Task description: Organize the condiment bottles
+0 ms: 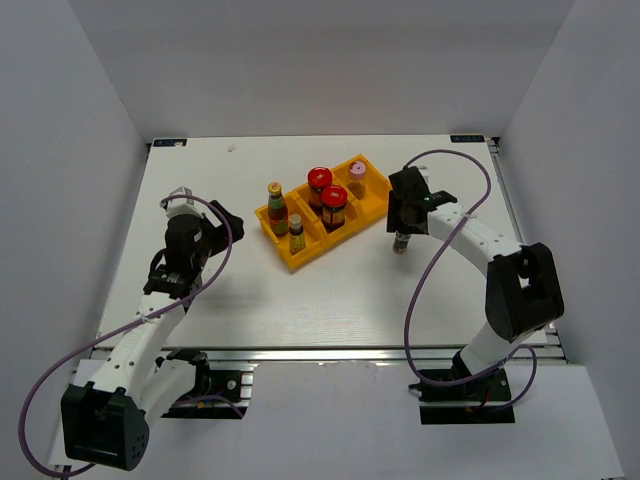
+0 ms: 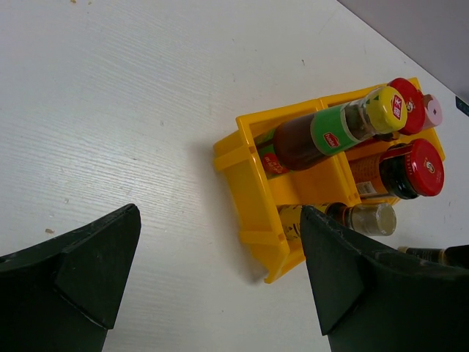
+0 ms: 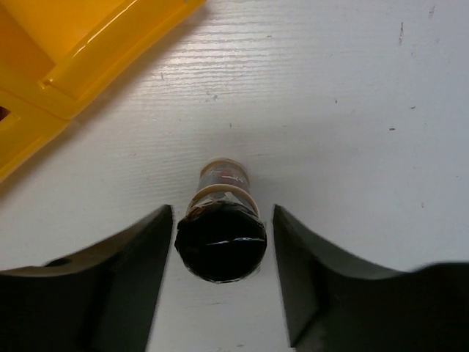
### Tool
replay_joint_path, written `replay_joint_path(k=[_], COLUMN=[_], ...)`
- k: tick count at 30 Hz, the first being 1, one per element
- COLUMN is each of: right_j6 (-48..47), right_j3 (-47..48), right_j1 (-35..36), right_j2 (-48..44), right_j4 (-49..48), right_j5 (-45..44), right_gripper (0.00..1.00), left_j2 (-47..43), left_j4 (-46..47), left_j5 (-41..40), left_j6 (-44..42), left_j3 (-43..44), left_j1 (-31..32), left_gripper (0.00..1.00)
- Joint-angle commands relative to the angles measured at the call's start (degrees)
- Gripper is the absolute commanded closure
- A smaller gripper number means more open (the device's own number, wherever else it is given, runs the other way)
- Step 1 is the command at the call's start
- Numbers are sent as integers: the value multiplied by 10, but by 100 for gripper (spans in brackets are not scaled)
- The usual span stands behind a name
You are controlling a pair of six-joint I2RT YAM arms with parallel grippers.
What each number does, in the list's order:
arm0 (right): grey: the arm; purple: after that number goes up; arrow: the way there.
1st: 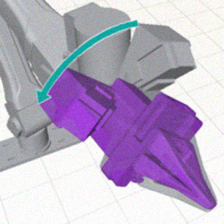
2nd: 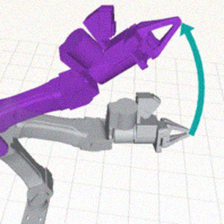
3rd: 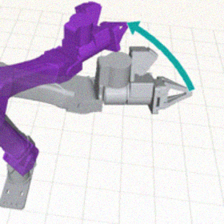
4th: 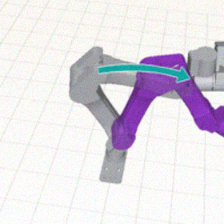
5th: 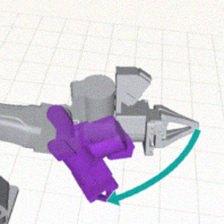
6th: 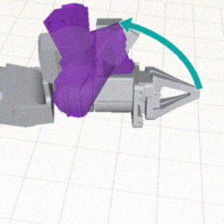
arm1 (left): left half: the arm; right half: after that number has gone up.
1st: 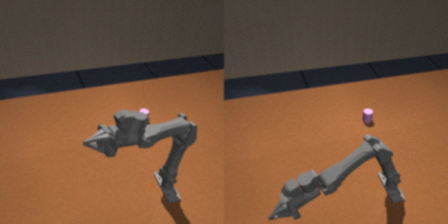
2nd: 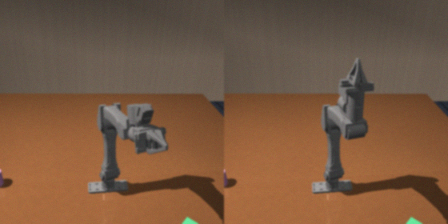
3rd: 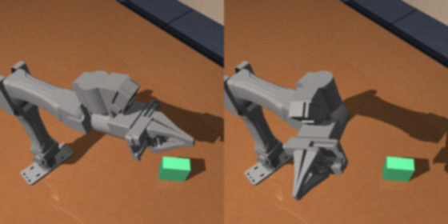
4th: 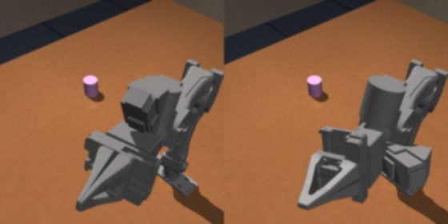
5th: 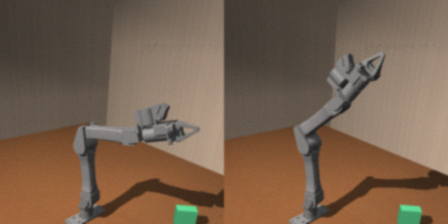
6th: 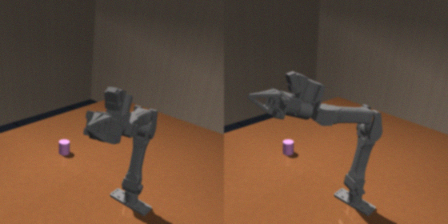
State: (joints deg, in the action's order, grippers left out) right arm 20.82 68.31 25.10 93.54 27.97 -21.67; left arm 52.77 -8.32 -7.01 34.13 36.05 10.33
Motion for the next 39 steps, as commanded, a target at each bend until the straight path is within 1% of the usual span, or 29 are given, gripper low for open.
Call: replay_joint_path(k=[1,3,4,6,7,9,10,12,16,22,30,39], right_j6=[12,12,12,12,11,5,-9,-24,-41,-56,-68,-74], right_j3=[4,7,7,14,17,26,37,52,115,175,296,342], right_j1=[-1,-1,-1,-1,-1,-1,-1,-1,0,0,1,1], right_j2=[8,7,5,-1,-3,-9,-10,-7,7,43,156,241], right_j4=[-16,-14,-15,-13,-13,-15,-17,-21,-20,-51,-30,-35], right_j5=[3,3,3,3,3,8,15,30,31,53,73,70], right_gripper=[44,53,62,68,73,76,79,80,82,84,85,85], left_j2=[-7,-8,-9,-9,-8,-6,-7,-7,-8,-3,3,15], left_j4=[14,15,15,19,19,20,20,22,22,27,23,23], left_j5=[7,6,7,9,13,14,13,12,9,6,-10,-9], left_j6=[-1,-1,0,0,0,1,1,1,0,0,-6,-8], left_j3=[-2,-2,-4,-5,-5,-8,-7,-8,-6,-6,0,4], left_j1=[-2,-2,-2,-2,-2,-2,-2,-2,-2,-2,-2,-2], left_gripper=[2,2,2,2,2,2,2,2,2,2,2,2])
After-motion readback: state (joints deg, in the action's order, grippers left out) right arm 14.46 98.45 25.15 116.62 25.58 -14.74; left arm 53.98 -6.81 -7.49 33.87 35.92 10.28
